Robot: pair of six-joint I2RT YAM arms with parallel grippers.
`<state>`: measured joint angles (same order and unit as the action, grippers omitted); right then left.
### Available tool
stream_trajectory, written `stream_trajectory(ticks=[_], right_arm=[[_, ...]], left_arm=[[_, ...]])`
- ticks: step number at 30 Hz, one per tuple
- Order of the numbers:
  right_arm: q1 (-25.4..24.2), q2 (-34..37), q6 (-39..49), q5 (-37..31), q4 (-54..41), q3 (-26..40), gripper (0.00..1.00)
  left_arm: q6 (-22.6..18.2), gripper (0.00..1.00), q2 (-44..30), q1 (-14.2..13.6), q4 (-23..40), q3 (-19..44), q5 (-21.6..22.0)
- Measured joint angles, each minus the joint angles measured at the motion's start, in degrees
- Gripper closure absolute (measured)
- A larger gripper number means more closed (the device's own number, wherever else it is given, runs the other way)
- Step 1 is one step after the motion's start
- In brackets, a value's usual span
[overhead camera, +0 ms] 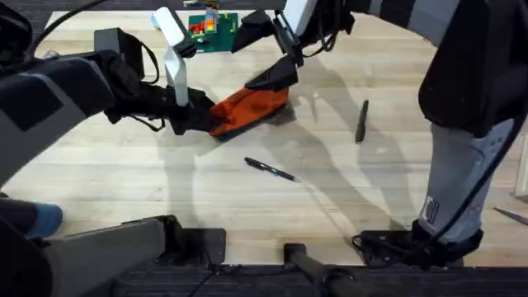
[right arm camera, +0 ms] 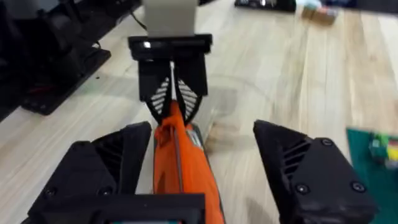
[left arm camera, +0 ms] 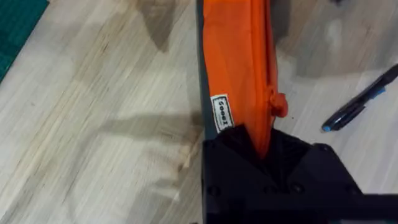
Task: Unzip the bag, pick up the pens from the table one at a time and place them inside, then zip the bag closed.
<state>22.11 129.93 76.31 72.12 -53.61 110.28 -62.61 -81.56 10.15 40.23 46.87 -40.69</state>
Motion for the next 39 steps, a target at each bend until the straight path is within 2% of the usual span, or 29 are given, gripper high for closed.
stream_trajectory(ticks=[5, 6, 7, 10, 11, 13, 14, 19, 25, 28, 32, 39], right_arm=[[0.3, 0.0, -9.2, -9.1, -1.5, 5.2, 0.005], [0.4, 0.0, -10.9, -11.0, -2.2, 6.5, 0.005], [0.5, 0.0, -12.1, -12.3, -2.8, 7.6, 0.005], [0.7, 0.0, -14.9, -15.7, -4.4, 10.4, 0.005], [0.7, 0.0, -15.6, -16.4, -4.7, 11.0, 0.005], [0.7, 0.0, -16.8, -17.7, -4.9, 11.7, 0.005], [0.7, 0.0, -17.3, -18.2, -5.1, 11.8, 0.005], [0.7, 0.0, -18.6, -19.6, -6.3, 12.2, 0.005], [0.7, 0.0, -19.8, -20.3, -6.4, 13.4, 0.005], [0.6, 0.0, -20.9, -20.4, -6.4, 15.0, 0.005], [0.4, 0.0, -23.1, -22.1, -6.5, 18.1, 0.005], [0.1, 0.0, -25.9, -25.2, -9.9, 23.8, 0.005]], left_arm=[[0.0, 0.953, 0.0, 0.0, 0.0, 0.0, 0.0], [0.0, 0.905, 0.0, 0.0, 0.0, 0.0, 0.0], [-0.2, 0.813, 0.0, 0.0, 0.0, 0.0, 0.1], [0.0, 0.401, 0.0, 0.0, 0.2, 0.0, 1.0], [-0.1, 0.309, 0.0, 0.0, 0.3, 0.0, 1.2], [0.2, 0.048, 0.0, 0.0, 0.4, 0.0, 1.6], [0.3, 0.018, 0.0, 0.0, 0.5, 0.0, 1.7], [1.6, 0.006, 0.0, 0.0, 5.0, 2.1, 4.5], [2.1, 0.006, 1.8, 0.0, 14.9, 9.7, 7.7], [4.0, 0.006, 4.5, 0.0, 19.6, 13.9, 9.9], [9.2, 0.005, 8.1, 0.0, 24.4, 19.1, 13.8], [21.9, 0.006, 15.3, 0.0, 29.6, 24.6, 20.4]])
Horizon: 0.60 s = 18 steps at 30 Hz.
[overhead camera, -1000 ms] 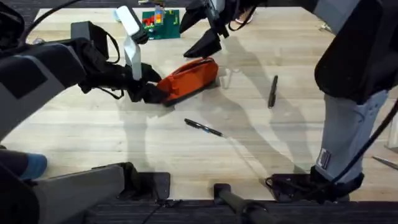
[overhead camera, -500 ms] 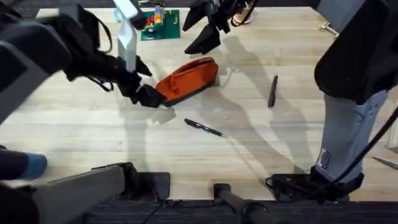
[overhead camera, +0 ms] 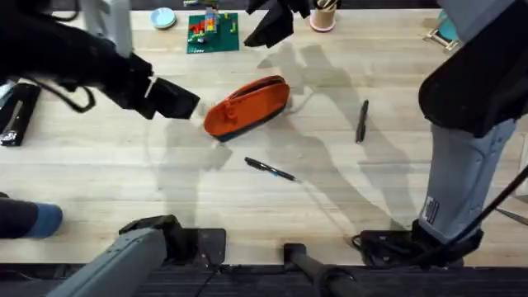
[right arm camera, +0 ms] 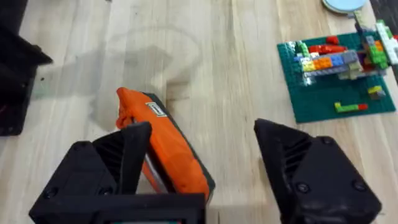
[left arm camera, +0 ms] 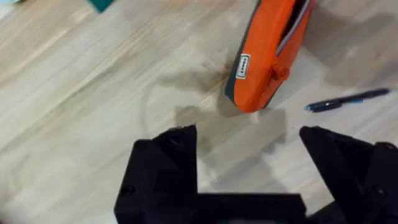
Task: Unzip the bag, pick up the pens from the table one at a time and place them inside, then zip the bag closed.
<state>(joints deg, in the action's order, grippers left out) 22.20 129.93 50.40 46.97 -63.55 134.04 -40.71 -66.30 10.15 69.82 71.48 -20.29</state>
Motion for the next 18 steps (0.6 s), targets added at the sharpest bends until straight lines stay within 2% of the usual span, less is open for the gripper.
stream_trajectory(ticks=[3, 7, 18], right_arm=[[0.0, 0.0, -0.5, -1.2, -2.9, 1.7, 0.005], [0.0, 0.0, -0.8, -2.0, -5.4, 3.2, 0.005], [0.0, 0.0, -1.1, -2.7, -10.1, 3.3, 0.005]], left_arm=[[4.7, 0.006, 3.3, 0.0, 1.0, 1.2, 1.0], [8.5, 0.006, 7.3, 0.0, 2.3, 1.9, 0.3], [10.8, 0.006, 15.8, 0.0, 7.4, 2.2, -2.4]])
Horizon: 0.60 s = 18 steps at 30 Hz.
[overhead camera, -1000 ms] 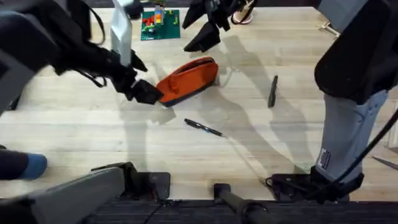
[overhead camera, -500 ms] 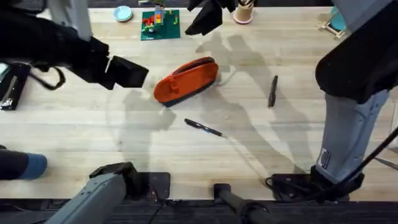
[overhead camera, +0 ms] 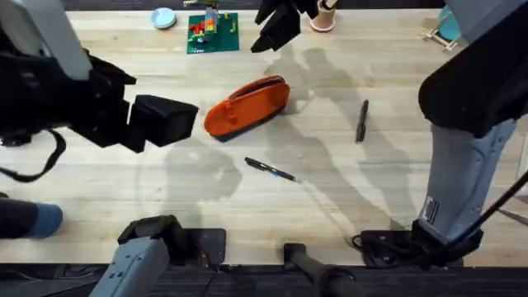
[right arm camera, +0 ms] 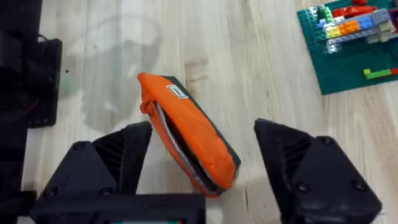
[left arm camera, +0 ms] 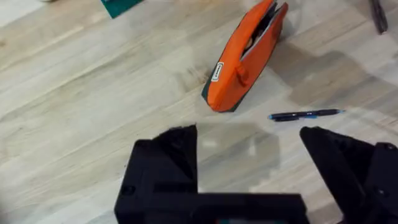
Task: Unzip the bag, pick up the pens from the table one at a time and place them inside, then zip the bag closed.
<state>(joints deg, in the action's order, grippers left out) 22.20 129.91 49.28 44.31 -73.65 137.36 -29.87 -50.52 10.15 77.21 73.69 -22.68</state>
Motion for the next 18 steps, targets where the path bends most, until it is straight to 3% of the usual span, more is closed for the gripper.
stream_trajectory(ticks=[14, 15, 18], right_arm=[[0.0, 0.0, 0.0, 0.0, -4.6, 0.0, 0.006], [0.0, 0.0, 0.1, 0.0, -4.6, 0.0, 0.085], [0.0, 0.0, 0.0, 0.0, -4.6, 0.0, 0.507]], left_arm=[[0.3, 0.006, 0.2, 0.0, 0.1, 0.2, -0.5], [0.3, 0.006, 0.2, 0.0, 0.1, 0.2, -0.5], [0.3, 0.006, 0.2, 0.0, 0.1, 0.2, -0.5]])
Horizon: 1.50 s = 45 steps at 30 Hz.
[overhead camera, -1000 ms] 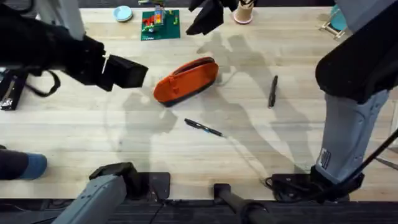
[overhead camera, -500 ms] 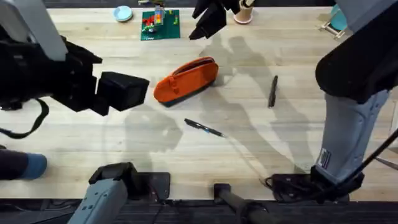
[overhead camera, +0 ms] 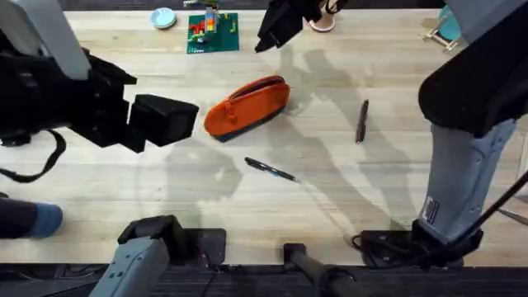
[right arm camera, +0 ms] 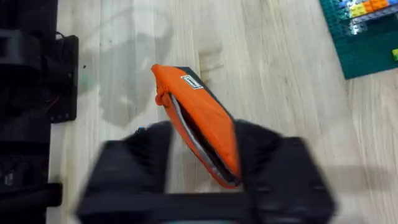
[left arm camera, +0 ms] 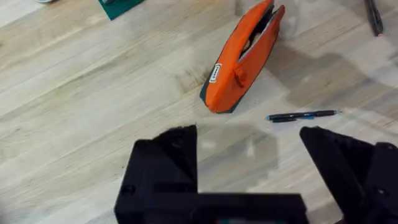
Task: Unzip the bag, pick up the pens from the table one at a time and place them inside, then zip the bag closed.
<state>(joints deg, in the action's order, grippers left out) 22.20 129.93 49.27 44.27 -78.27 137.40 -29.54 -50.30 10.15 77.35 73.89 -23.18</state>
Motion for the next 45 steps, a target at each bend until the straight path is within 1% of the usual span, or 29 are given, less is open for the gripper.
stream_trajectory(ticks=[1, 2, 3, 4, 5, 12, 16, 20, 24, 29, 34, 40, 45], right_arm=[[0.0, 0.0, 0.0, 0.0, 0.0, 0.0, 0.631], [0.0, 0.0, 0.0, 0.0, 0.0, 0.0, 0.785], [0.0, 0.0, -0.1, 0.0, 0.0, 0.0, 0.909], [0.0, 0.0, -0.2, 0.0, -0.1, 0.0, 0.955], [0.0, 0.0, -0.2, 0.0, 0.0, 0.0, 0.966], [0.0, 0.0, 0.1, 0.0, -1.0, 0.0, 0.971], [0.0, 0.0, 3.5, 0.0, -2.3, 0.0, 0.971], [0.0, 0.0, 10.4, 0.0, -3.7, 0.3, 0.971], [0.0, 0.0, 19.4, -1.4, -4.2, 0.5, 0.971], [0.0, 0.0, 32.5, -3.6, -4.2, 0.5, 0.971], [0.0, 0.0, 41.5, -4.5, -4.2, 0.5, 0.971], [0.2, 0.0, 45.3, -5.2, -4.2, 0.5, 0.971], [2.4, 0.0, 44.5, -9.5, -4.0, 0.5, 0.971]], left_arm=[[0.0, 0.005, 0.0, 0.0, 0.0, 0.0, 0.0], [0.0, 0.006, 0.0, 0.0, 0.0, 0.0, 0.0], [0.0, 0.006, 0.0, 0.0, 0.0, 0.0, 0.0], [0.0, 0.006, 0.0, 0.0, 0.0, 0.0, 0.0], [0.0, 0.006, 0.0, 0.0, 0.0, 0.0, 0.0], [0.0, 0.006, 0.0, 0.0, 0.0, 0.0, 0.0], [0.0, 0.006, 0.0, 0.0, 0.0, 0.0, 0.0], [0.0, 0.006, 0.0, 0.0, 0.0, 0.0, 0.0], [0.0, 0.006, 0.0, 0.0, 0.0, 0.0, 0.0], [0.0, 0.006, 0.0, 0.0, 0.0, 0.0, 0.0], [0.0, 0.007, 0.0, 0.0, 0.0, 0.0, 0.0], [0.0, 0.007, 0.0, 0.0, 0.0, 0.0, 0.0], [0.0, 0.006, 0.0, 0.0, 0.0, 0.0, 0.0]])
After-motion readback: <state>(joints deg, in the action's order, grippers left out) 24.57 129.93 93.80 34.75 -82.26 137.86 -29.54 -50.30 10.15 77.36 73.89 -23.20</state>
